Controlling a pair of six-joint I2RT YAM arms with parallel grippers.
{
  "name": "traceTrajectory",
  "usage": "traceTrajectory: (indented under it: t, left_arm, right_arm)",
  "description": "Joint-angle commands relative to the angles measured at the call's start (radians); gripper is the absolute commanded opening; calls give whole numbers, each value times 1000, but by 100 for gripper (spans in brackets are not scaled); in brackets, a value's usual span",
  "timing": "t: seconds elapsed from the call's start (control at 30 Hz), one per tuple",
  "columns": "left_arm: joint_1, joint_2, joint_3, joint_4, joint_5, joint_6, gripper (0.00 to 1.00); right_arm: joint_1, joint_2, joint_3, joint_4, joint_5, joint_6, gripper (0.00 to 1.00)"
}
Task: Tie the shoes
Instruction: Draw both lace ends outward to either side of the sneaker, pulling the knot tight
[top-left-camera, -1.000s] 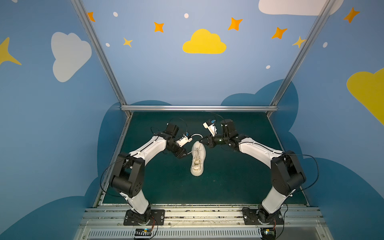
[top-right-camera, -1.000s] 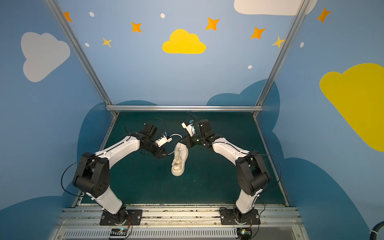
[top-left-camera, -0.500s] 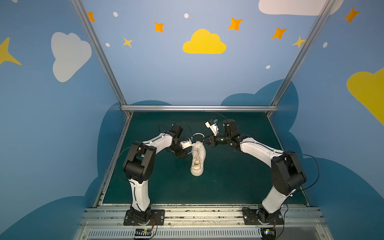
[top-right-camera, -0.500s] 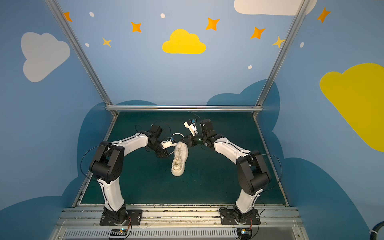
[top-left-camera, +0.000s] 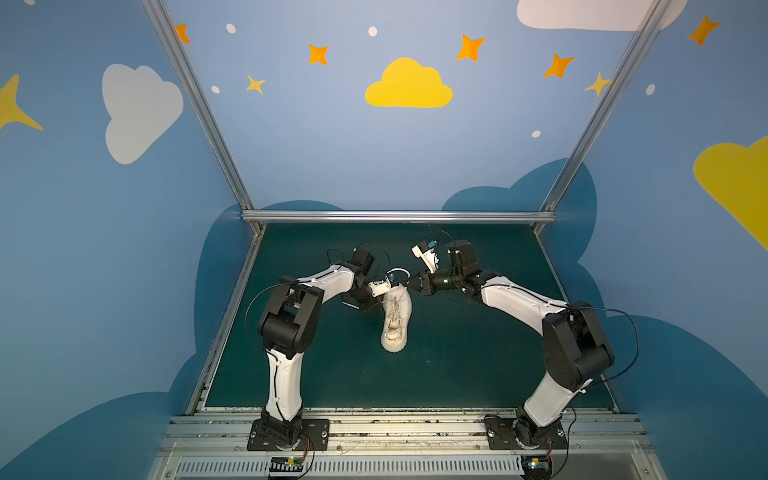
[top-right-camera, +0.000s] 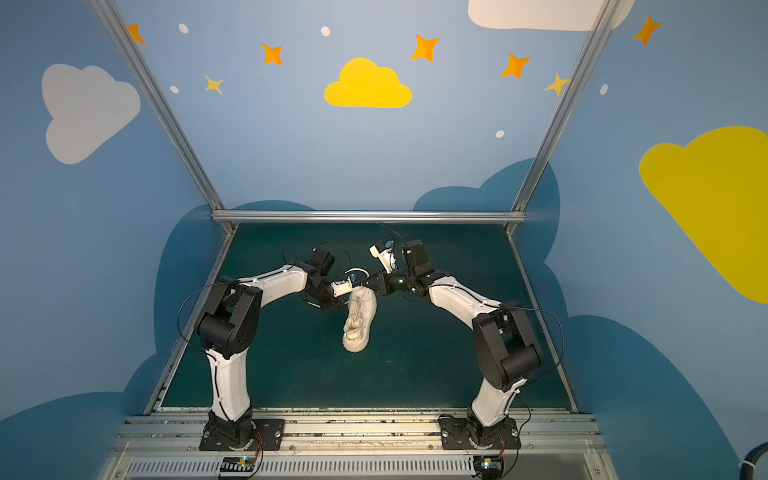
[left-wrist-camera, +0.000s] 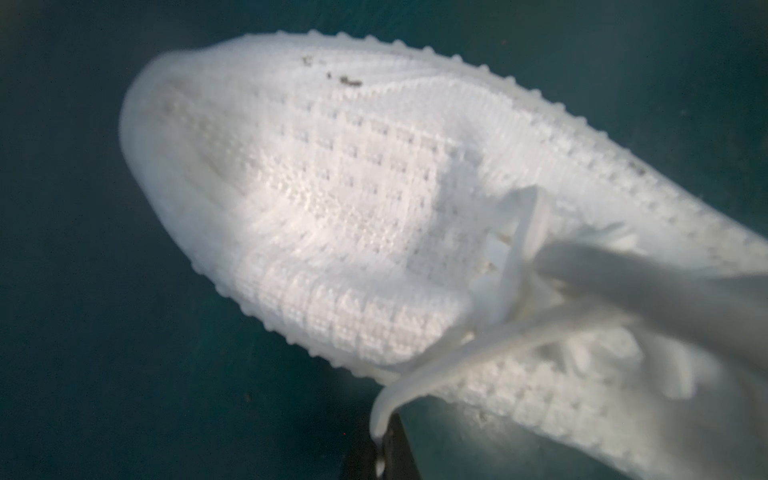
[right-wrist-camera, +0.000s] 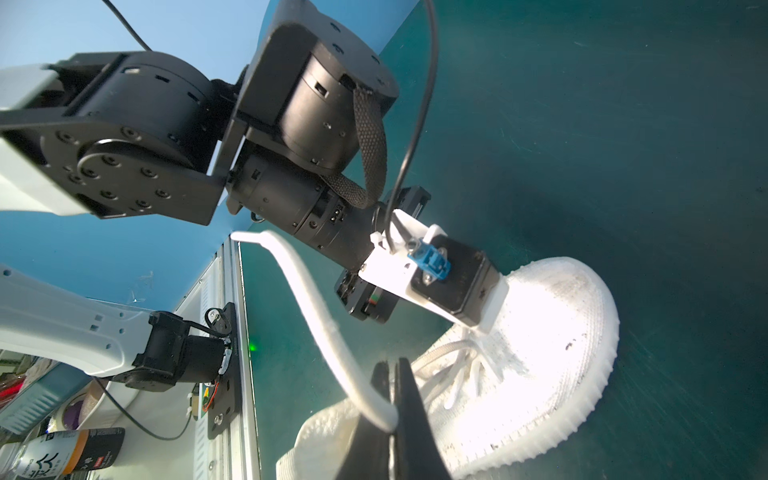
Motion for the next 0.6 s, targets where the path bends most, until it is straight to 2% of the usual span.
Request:
traceTrajectory:
  t: [0.0, 0.27, 0.57]
  left_arm:
    - [-5, -50, -58, 32, -82, -23, 3]
    - [-2, -330, -126, -6, -198, -82, 3]
    - [-2, -567, -174, -117, -265, -160, 3]
  right_arm:
    - [-6, -61, -28, 17, -8, 16, 0]
    - [-13, -208, -128, 1, 55, 43, 0]
    - [-47, -462, -252, -177, 199, 72, 0]
